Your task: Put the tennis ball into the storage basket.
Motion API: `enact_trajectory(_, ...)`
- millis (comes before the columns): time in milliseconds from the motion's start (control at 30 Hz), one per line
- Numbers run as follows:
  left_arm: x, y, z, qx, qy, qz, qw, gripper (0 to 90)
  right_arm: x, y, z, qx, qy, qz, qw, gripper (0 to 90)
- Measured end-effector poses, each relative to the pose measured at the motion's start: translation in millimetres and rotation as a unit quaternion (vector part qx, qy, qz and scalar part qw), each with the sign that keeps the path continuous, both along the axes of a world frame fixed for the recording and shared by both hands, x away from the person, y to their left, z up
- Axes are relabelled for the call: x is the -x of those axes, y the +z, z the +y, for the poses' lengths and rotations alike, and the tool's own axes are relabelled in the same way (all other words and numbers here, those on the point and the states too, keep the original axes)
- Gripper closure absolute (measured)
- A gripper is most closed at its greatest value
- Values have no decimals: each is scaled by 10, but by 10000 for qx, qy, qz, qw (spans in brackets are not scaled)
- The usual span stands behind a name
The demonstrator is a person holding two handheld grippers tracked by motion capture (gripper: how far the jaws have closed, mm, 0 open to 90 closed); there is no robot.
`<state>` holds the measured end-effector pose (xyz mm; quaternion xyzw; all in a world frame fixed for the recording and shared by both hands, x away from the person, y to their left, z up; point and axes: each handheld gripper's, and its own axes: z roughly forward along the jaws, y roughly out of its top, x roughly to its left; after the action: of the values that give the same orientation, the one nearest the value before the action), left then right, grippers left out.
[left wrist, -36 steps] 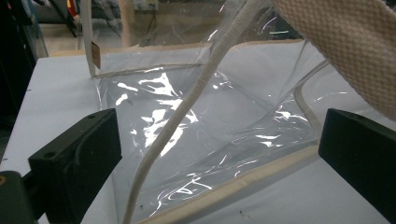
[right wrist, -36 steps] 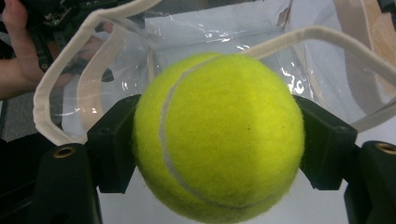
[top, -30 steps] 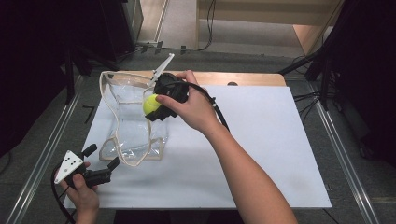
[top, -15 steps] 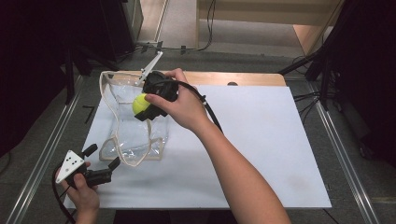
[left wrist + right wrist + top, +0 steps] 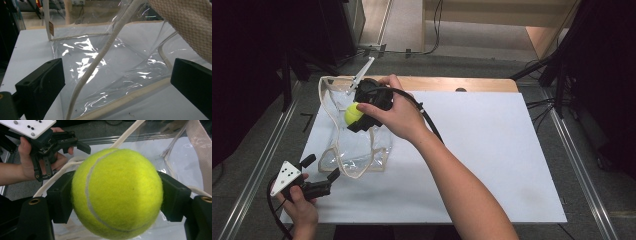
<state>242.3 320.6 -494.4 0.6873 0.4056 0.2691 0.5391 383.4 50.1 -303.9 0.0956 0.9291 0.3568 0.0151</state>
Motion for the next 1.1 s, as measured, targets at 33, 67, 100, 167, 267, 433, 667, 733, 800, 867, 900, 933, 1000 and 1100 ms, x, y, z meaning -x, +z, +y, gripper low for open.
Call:
enact_trajectory(33,0,0,1,7,0,2,10000,0,-1,-5,14,-4,26,8,10000,233)
enact_trajectory(67,0,0,2,12,4,0,10000,0,3,-14,44,6,47,23,10000,233)
enact_trajectory(100,0,0,2,11,5,1,10000,0,2,-20,60,5,73,8,10000,233)
enact_trajectory(167,-1,0,2,13,5,3,10000,0,4,-30,92,-2,94,21,10000,233)
enact_trajectory(267,-1,-1,3,24,12,0,10000,0,7,-41,121,1,104,55,9999,233)
enact_trajectory(433,-1,-1,6,34,4,-5,10000,0,9,-81,206,26,181,50,9998,232)
enact_trajectory(667,1,0,8,52,9,-6,10000,0,45,-80,235,-105,83,-20,9999,75)
enact_trajectory(733,2,0,10,42,10,-2,10000,0,42,-48,210,-320,53,67,9995,55)
enact_trajectory(800,2,-1,9,43,9,1,10000,0,42,-21,184,-381,18,67,9993,0)
enact_trajectory(867,1,-1,9,39,8,-1,10000,0,60,0,125,-369,-100,-47,9993,0)
enact_trajectory(900,1,-1,9,37,5,-1,10000,0,60,0,125,-369,-100,-47,9993,0)
enact_trajectory(933,0,-1,8,43,8,-7,10000,0,67,2,98,-384,-123,-62,9992,0)
enact_trajectory(1000,-1,-1,8,28,3,-3,10000,0,77,-8,-4,-449,-207,-44,9988,0)
enact_trajectory(1100,-1,-1,8,19,2,-1,10000,0,74,-46,-113,-471,-293,-63,9984,0)
